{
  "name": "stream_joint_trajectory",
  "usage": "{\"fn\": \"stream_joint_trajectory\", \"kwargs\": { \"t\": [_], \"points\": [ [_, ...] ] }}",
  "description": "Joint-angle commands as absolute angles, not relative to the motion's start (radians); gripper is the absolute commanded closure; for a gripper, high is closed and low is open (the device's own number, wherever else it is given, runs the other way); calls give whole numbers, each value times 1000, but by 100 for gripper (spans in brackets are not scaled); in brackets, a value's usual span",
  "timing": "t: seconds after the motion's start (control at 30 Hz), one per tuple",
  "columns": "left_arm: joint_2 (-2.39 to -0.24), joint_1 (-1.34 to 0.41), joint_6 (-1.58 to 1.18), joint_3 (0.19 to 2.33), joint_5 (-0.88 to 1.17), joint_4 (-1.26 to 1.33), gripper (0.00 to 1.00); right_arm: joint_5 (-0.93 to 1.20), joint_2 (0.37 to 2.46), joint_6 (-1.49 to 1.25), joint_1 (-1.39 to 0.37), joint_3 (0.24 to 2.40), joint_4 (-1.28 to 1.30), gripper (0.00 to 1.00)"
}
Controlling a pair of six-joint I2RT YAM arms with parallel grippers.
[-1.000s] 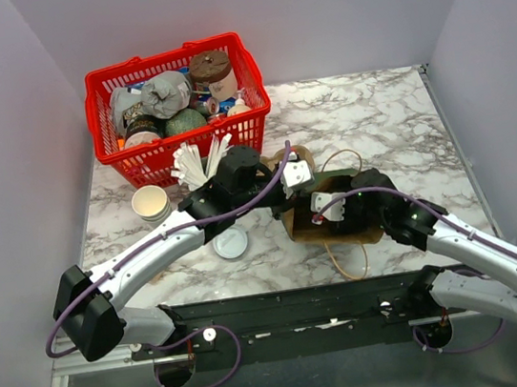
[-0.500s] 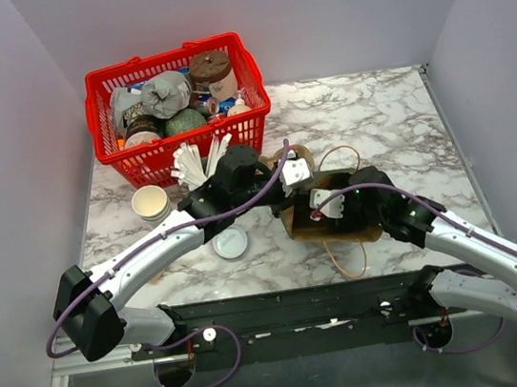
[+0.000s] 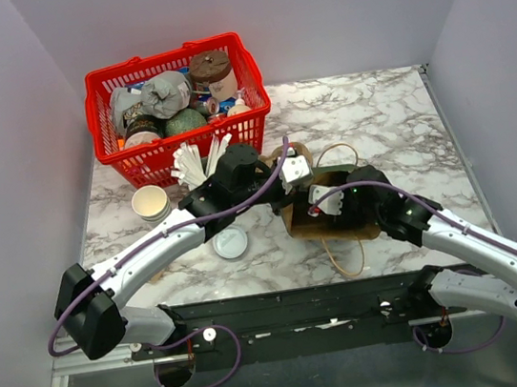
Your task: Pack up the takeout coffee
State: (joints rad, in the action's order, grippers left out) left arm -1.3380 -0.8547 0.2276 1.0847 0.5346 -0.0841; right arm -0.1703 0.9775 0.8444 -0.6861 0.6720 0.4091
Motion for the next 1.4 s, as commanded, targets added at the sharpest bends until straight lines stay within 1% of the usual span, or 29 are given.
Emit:
{"fn": "stream_joint_trajectory", "kwargs": {
  "t": [0.0,0.47,0.6,0.63,0.67,0.73,0.77,0.83,0.87,0.93,1.07,1.13,1.2,1.37],
  "points": [
    [-1328,-885,204,1101,680,-51,100,-285,1003,761,-669,667,397,99],
    [-1333,-884,206,1111,709,-40,100,-325,1048,629,-669,748,423,99],
    [-1336,-881,195,1109,718,-31,100,-296,1068,597,-669,781,457,99],
    [-1335,-881,195,1109,718,-29,100,-295,1068,601,-669,784,457,95],
    [-1335,-879,193,1108,718,-29,100,-295,1069,604,-669,785,457,87],
    [-1332,-877,187,1108,716,-29,100,-287,1068,609,-669,793,463,79],
    [-1330,-876,186,1106,718,-29,100,-267,1068,611,-669,805,480,70],
    [-1328,-876,183,1103,716,-28,100,-239,1068,609,-670,816,503,63],
    [-1330,-876,183,1103,715,-29,100,-221,1068,611,-669,827,523,57],
    [-1330,-874,183,1103,716,-28,100,-206,1066,609,-669,834,538,53],
    [-1328,-874,183,1103,716,-28,100,-152,1055,627,-669,844,574,41],
    [-1328,-874,184,1103,715,-28,100,-137,1054,637,-669,845,589,36],
    [-1328,-874,186,1103,716,-26,100,-107,1049,646,-669,847,609,29],
    [-1330,-873,187,1103,713,-26,100,-43,1031,660,-669,848,630,18]
  ]
}}
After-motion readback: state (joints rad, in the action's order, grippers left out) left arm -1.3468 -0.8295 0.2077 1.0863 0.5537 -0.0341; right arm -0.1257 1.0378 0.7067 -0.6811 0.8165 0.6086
